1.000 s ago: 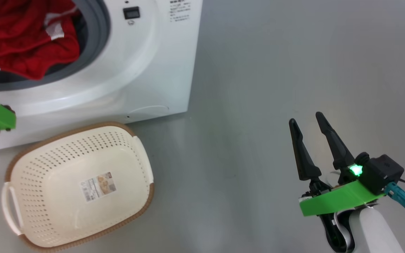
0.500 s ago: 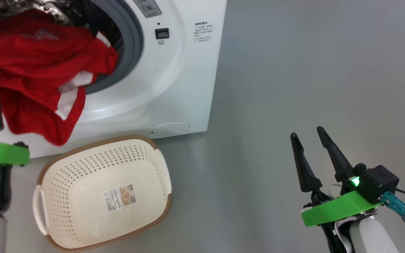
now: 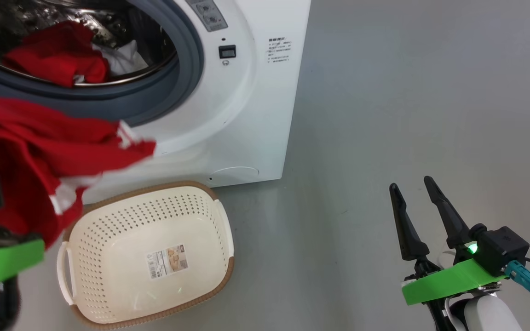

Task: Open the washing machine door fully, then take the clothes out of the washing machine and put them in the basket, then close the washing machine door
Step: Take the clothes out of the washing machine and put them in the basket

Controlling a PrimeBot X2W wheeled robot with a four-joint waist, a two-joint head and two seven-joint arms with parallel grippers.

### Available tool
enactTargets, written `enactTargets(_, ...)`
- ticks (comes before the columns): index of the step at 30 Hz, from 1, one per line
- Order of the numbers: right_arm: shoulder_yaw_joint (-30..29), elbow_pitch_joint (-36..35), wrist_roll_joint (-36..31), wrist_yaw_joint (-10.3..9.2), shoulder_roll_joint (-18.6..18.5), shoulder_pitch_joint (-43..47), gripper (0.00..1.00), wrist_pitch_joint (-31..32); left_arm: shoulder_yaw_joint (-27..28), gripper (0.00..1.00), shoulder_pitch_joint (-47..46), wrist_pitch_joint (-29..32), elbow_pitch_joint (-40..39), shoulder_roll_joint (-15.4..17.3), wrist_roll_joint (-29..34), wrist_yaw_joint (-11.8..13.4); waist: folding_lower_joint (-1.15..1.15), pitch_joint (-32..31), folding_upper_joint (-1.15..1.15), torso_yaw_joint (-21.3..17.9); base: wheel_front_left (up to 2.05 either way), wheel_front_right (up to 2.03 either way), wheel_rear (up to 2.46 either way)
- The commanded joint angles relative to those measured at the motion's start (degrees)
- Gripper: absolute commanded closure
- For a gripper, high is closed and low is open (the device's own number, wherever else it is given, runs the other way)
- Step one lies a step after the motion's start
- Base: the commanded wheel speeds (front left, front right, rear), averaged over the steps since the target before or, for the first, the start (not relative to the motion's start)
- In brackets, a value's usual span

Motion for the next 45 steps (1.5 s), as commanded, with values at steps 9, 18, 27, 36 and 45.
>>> enactTargets(9,1.26,-1.99,-0.73,0.09,0.22,-0.94,0.00,-0.27,-1.27,1.00,5.61,-0.29,2.87,-1.75,-0.91,-0.17,0.00,2.39,0.00,0.49,0.00,0.00,0.00)
enactTargets(18,2.12,-2.59,-0.67,0.09,0.24,-3.16,0.00,-0.27,-5.20,1.00,3.36,-0.29,17.06,-1.66,-1.35,-0.17,0.00,6.64,0.00,-0.04,0.00,0.00,0.00)
enactTargets(27,2.51,-4.00,0.23,0.09,0.24,-5.52,0.00,-0.27,-10.89,1.00,-4.02,-0.29,29.71,0.31,-0.27,-0.17,0.00,13.10,0.00,-1.10,0.00,0.00,0.00)
enactTargets(36,3.51,-5.39,1.69,0.09,0.24,-8.68,0.00,-0.27,-15.46,1.00,-13.48,-0.29,44.26,1.77,-2.64,-0.17,0.00,20.23,0.00,-2.48,0.00,0.00,0.00)
enactTargets(45,4.77,-6.52,3.32,0.09,0.25,-11.20,0.00,-0.27,-21.85,1.00,-19.03,-0.29,54.37,4.31,-4.31,-0.17,0.00,25.42,0.00,-4.60,0.00,0.00,0.00)
